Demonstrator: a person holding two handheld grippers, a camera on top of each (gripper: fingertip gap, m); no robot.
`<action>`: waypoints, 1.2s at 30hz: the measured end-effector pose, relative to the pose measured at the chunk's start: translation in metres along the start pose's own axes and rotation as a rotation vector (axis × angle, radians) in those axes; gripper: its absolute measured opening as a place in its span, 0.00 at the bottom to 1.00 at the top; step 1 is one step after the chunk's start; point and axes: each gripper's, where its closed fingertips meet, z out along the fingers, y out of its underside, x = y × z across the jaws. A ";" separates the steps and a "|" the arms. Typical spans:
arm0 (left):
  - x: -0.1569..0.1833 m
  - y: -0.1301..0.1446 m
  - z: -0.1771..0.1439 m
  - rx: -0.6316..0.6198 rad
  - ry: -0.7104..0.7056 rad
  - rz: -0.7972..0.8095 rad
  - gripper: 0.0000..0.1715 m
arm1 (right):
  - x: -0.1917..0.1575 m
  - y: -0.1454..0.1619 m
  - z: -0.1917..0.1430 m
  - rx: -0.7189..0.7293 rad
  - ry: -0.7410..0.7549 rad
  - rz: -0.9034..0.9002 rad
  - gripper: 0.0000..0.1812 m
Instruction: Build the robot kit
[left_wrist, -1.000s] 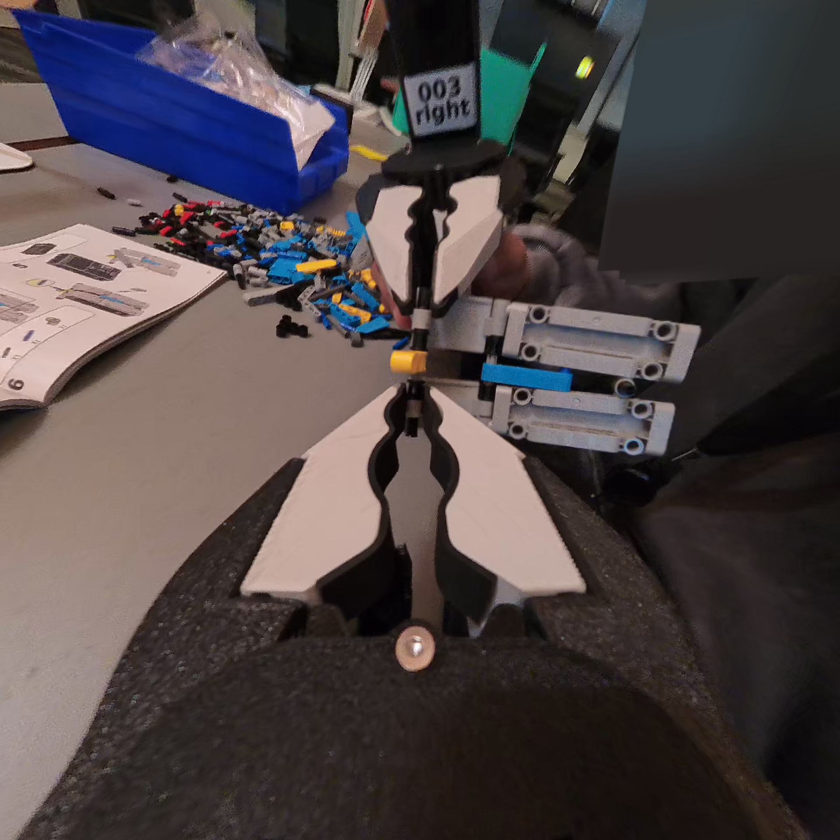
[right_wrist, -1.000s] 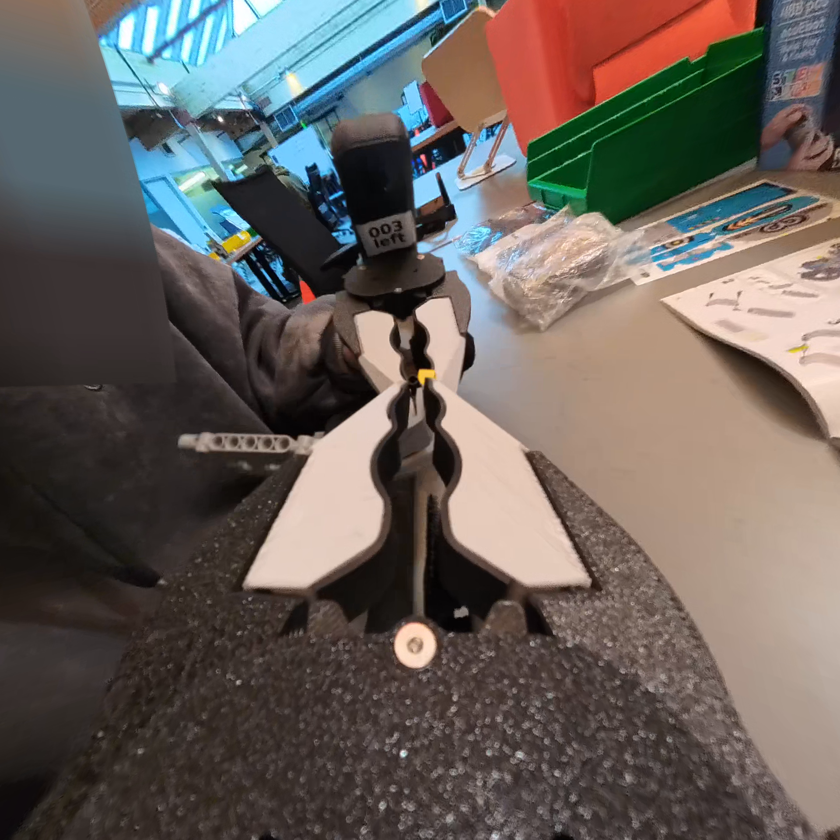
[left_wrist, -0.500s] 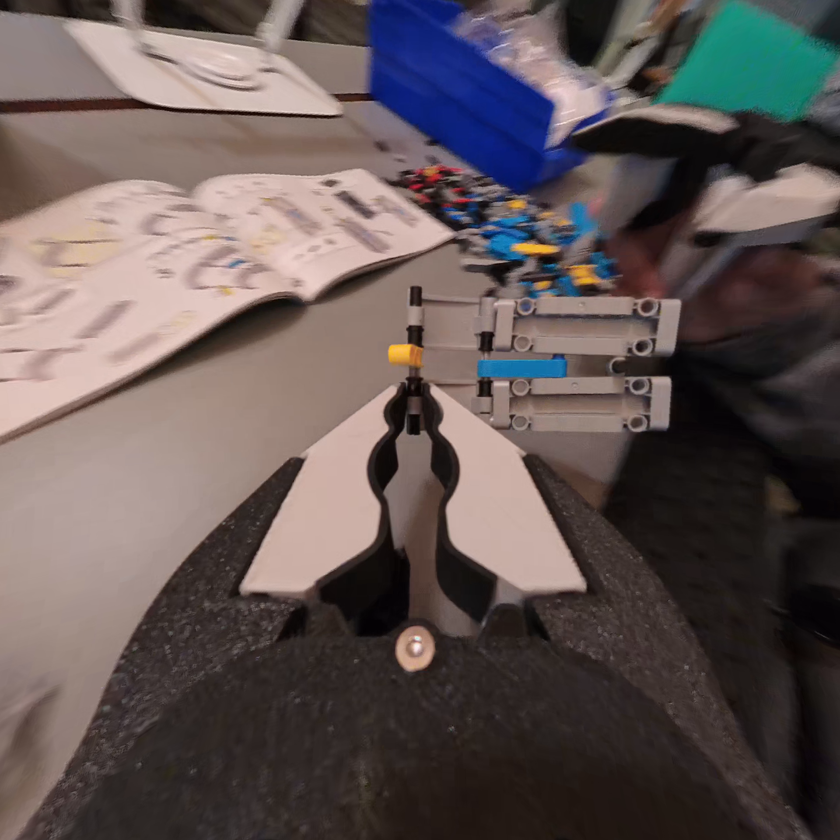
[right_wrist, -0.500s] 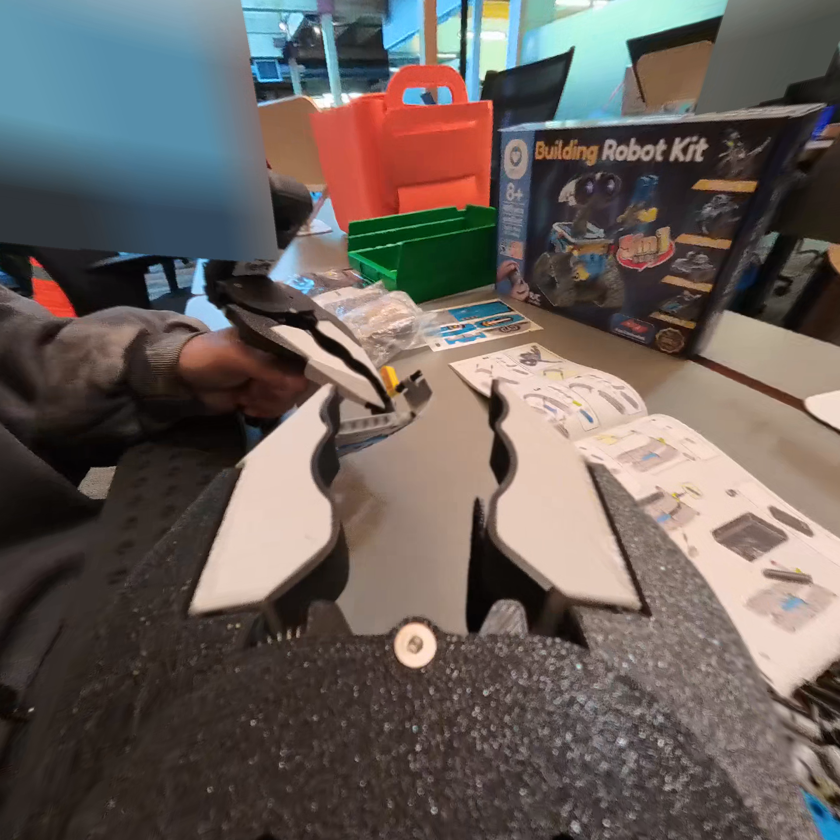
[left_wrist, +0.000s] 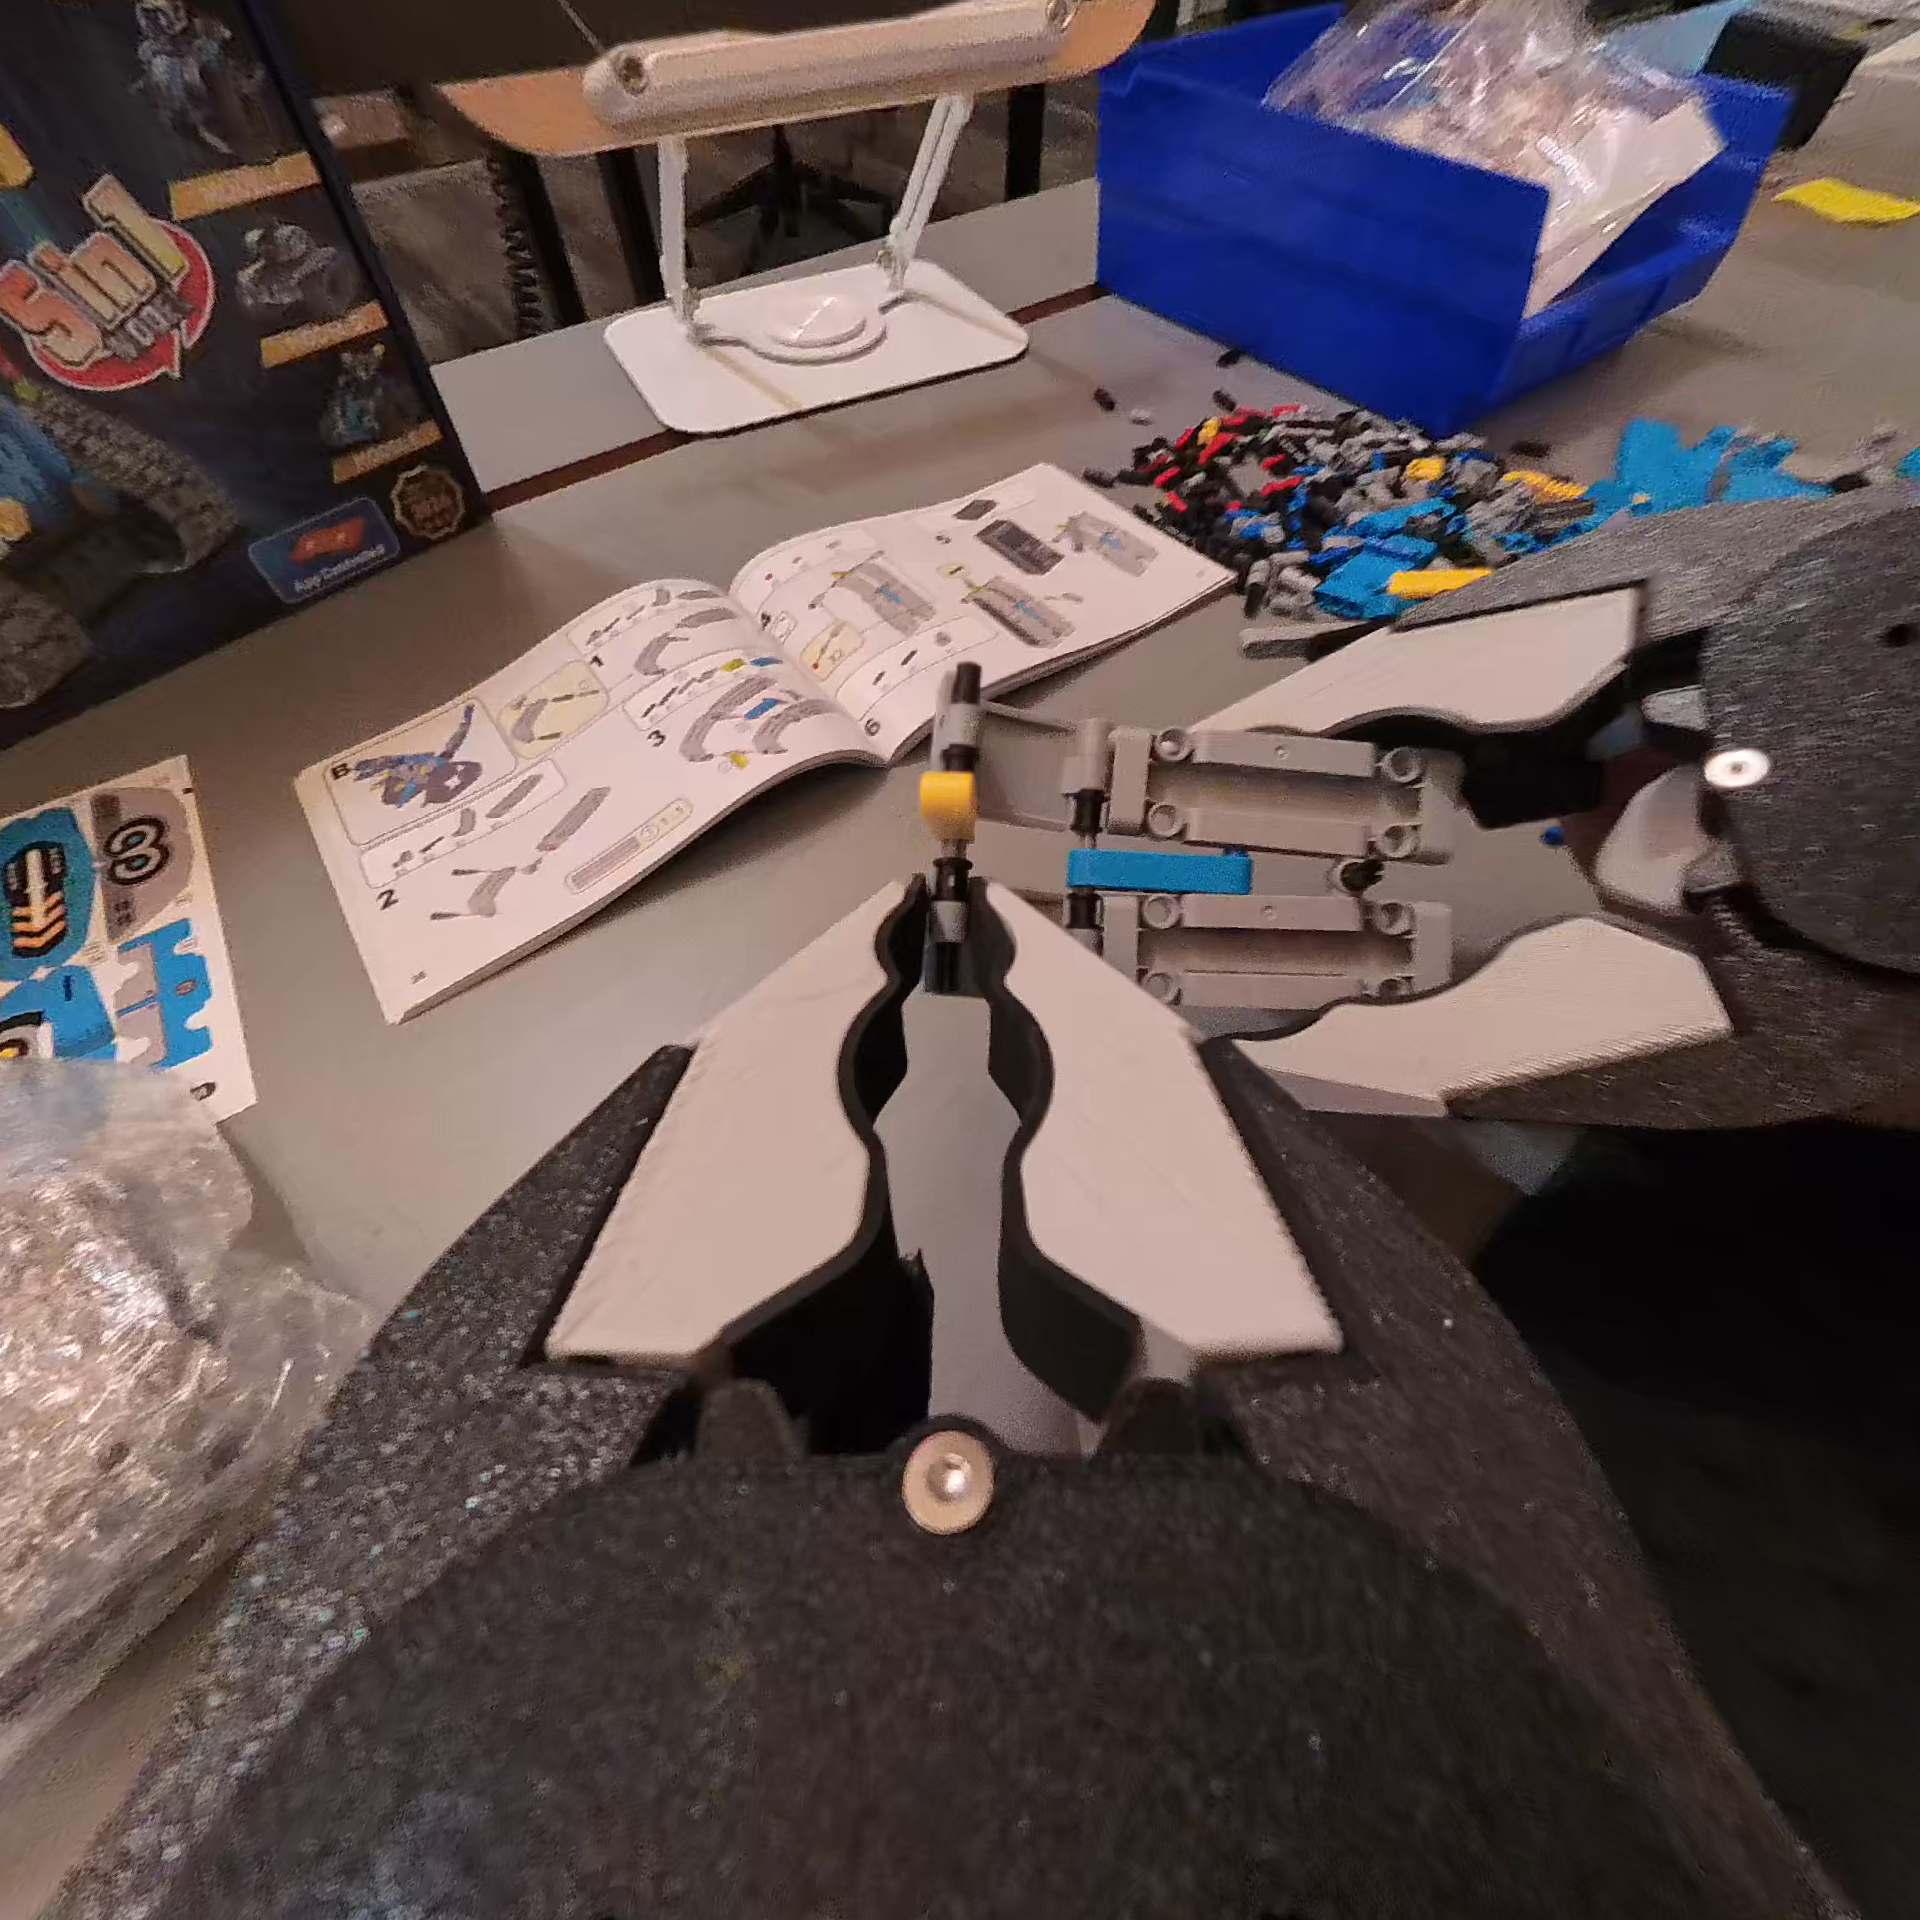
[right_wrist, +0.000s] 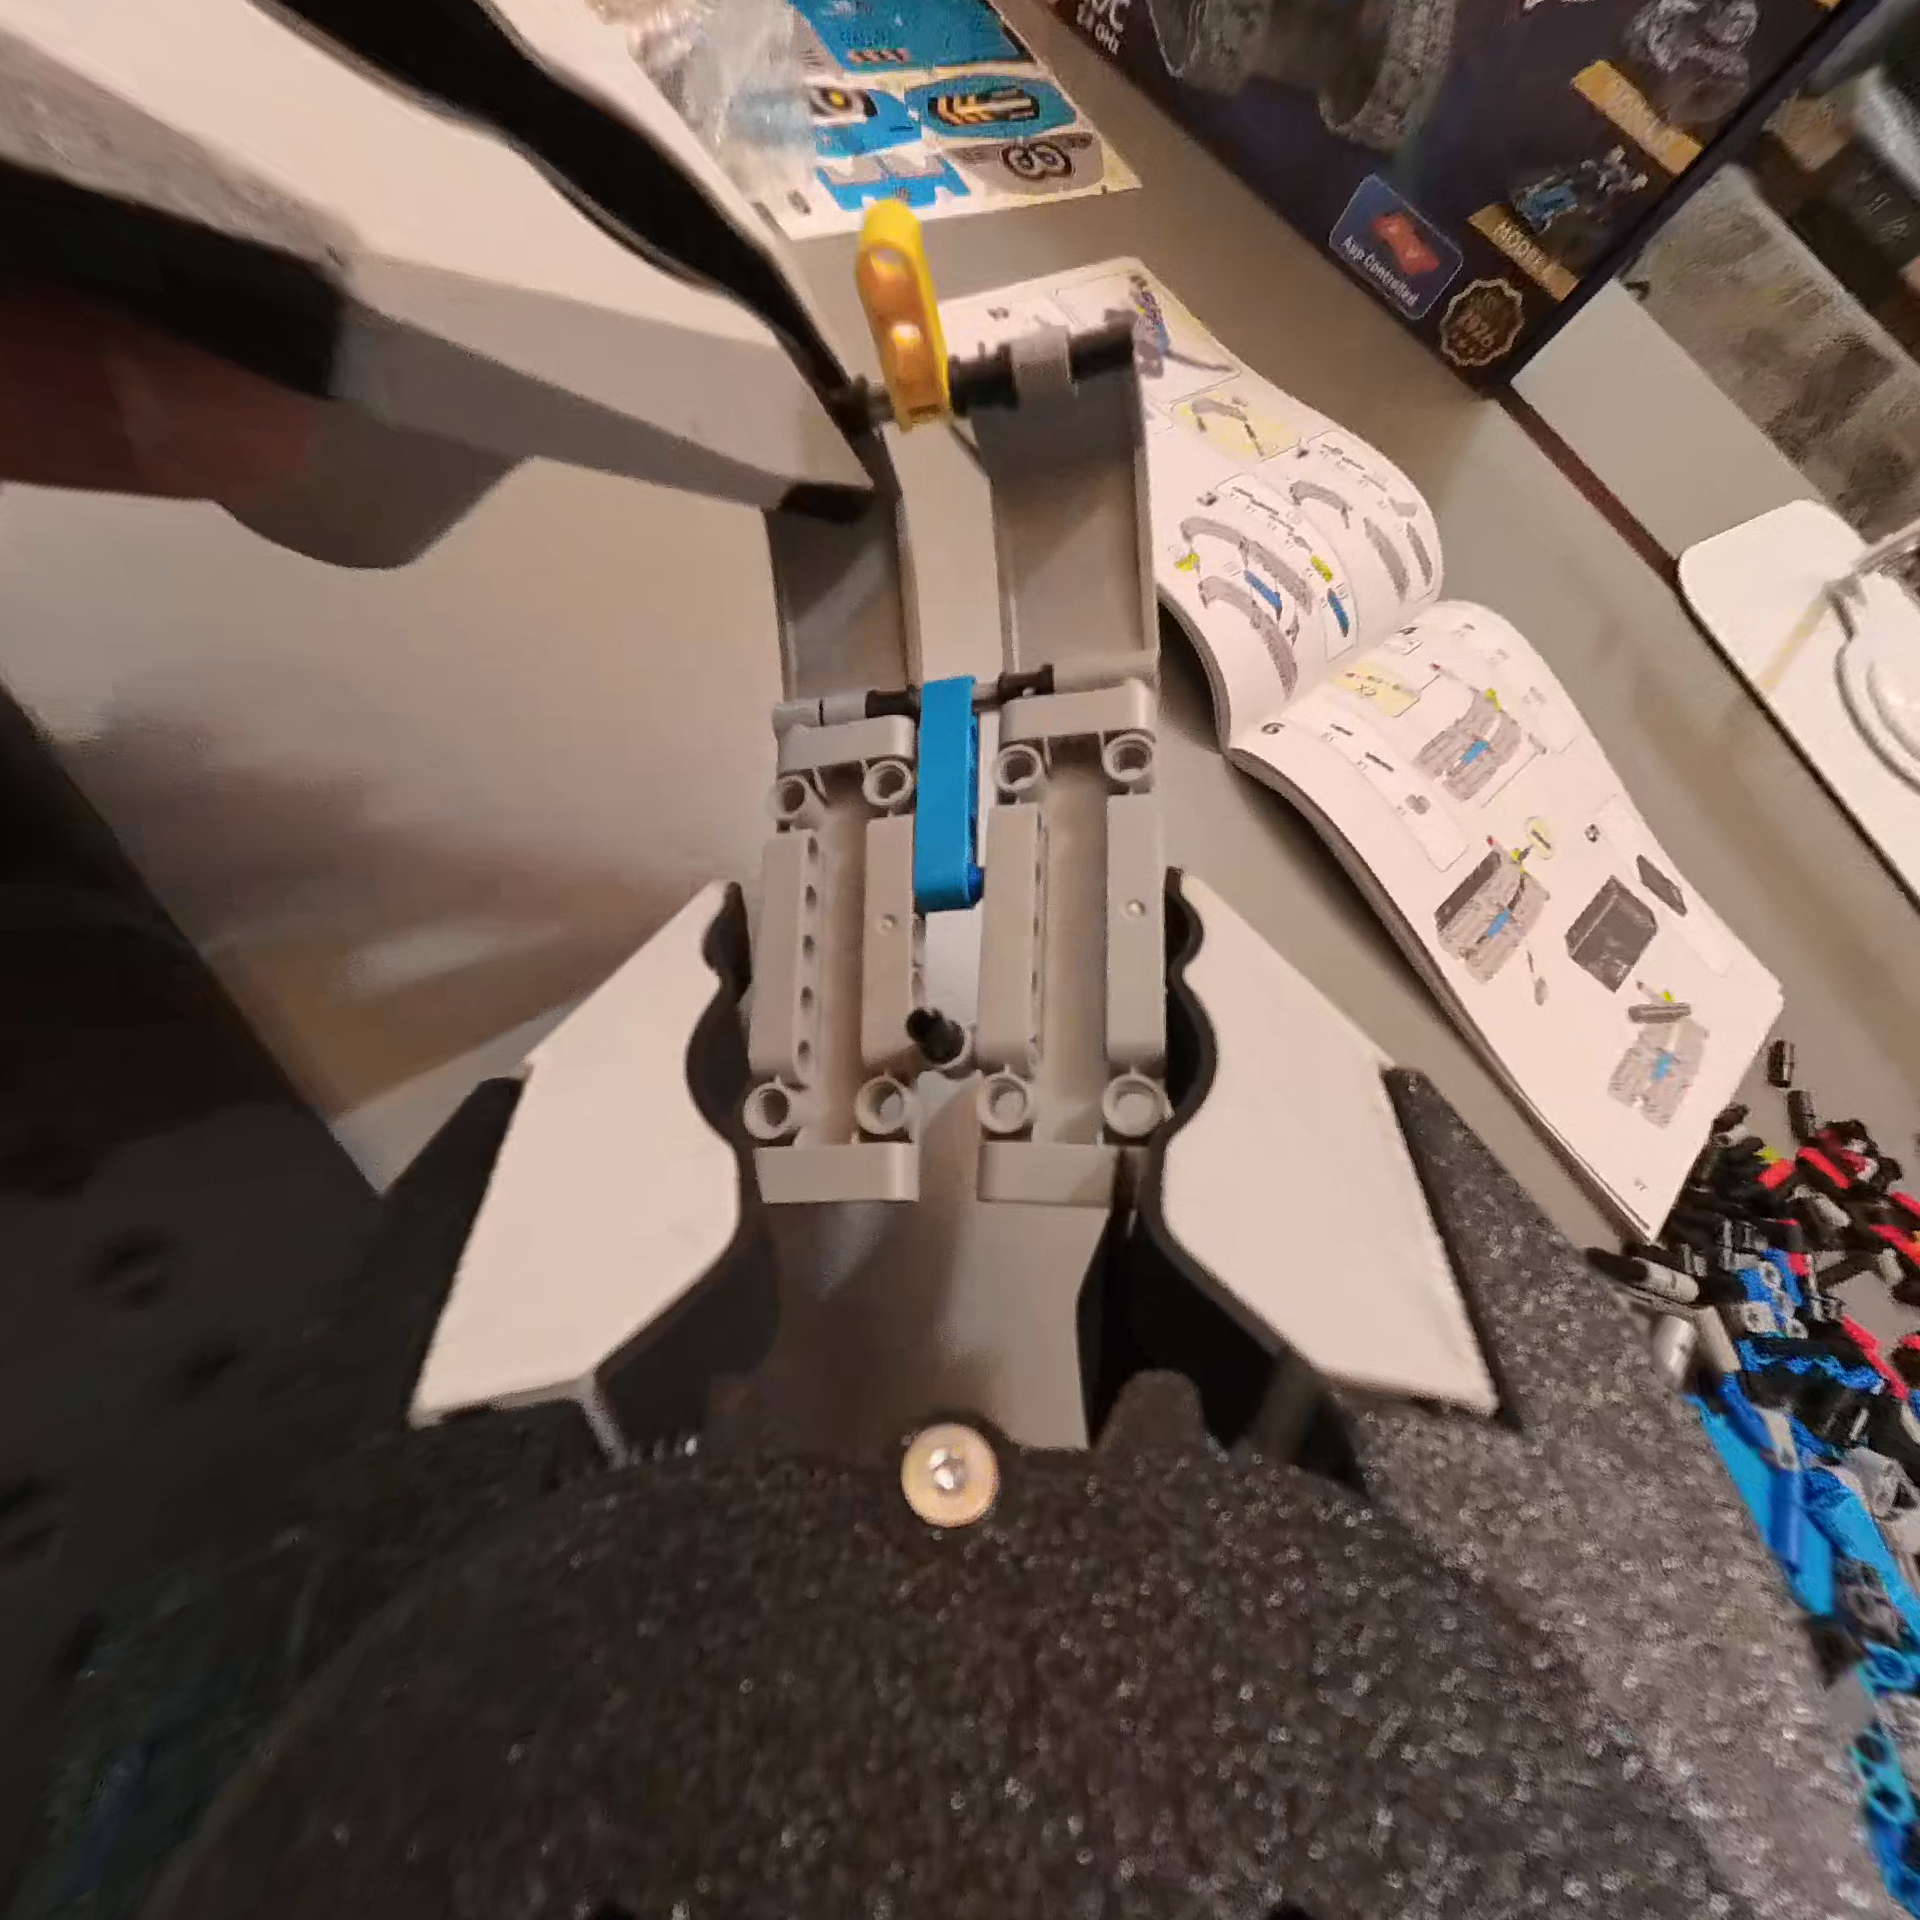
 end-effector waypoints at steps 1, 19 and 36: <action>0.003 -0.003 -0.002 0.005 0.022 -0.007 0.04 | 0.001 0.002 0.000 -0.002 -0.004 -0.004 0.43; 0.058 -0.006 -0.016 0.050 0.820 -0.590 0.04 | -0.007 -0.018 -0.017 0.209 -0.107 -0.099 0.43; 0.077 0.008 -0.007 -0.035 0.763 -0.468 0.03 | -0.009 -0.019 -0.016 0.107 -0.024 -0.148 0.37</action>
